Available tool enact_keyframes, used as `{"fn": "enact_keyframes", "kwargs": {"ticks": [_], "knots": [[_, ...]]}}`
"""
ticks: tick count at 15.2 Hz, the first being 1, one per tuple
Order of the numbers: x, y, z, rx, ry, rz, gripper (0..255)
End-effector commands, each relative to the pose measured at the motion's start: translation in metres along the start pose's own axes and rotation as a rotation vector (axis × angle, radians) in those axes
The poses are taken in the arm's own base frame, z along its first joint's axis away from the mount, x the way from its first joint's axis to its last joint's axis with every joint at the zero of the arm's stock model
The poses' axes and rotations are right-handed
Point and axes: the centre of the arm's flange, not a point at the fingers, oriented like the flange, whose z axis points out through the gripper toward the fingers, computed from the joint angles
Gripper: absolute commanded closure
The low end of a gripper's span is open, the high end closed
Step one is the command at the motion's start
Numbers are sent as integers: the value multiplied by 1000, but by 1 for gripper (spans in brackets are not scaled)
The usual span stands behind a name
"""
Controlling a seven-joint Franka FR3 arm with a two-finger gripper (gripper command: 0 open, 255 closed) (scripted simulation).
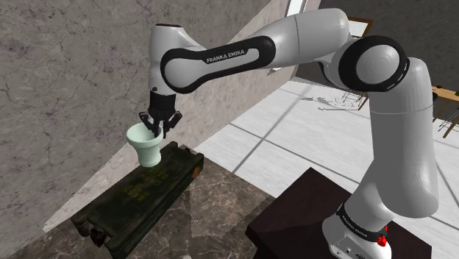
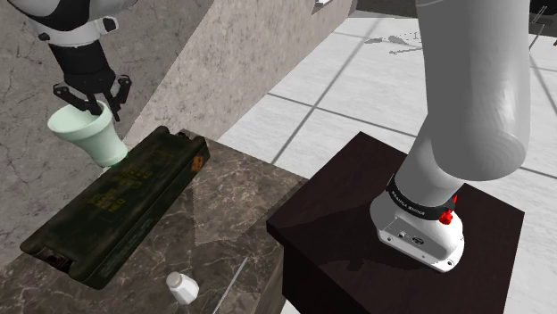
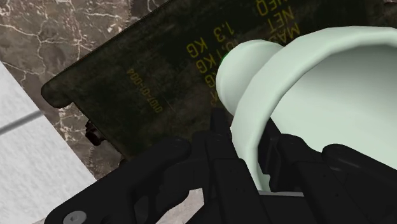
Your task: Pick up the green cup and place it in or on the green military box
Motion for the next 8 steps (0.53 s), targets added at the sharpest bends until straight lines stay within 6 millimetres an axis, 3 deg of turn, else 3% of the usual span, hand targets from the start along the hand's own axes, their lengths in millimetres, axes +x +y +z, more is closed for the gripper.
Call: {"fn": "enact_keyframes", "kwargs": {"ticks": [1, 8], "knots": [[0, 0, 10, 1, 1, 0, 255], [0, 5, 47, 1, 1, 0, 255]]}}
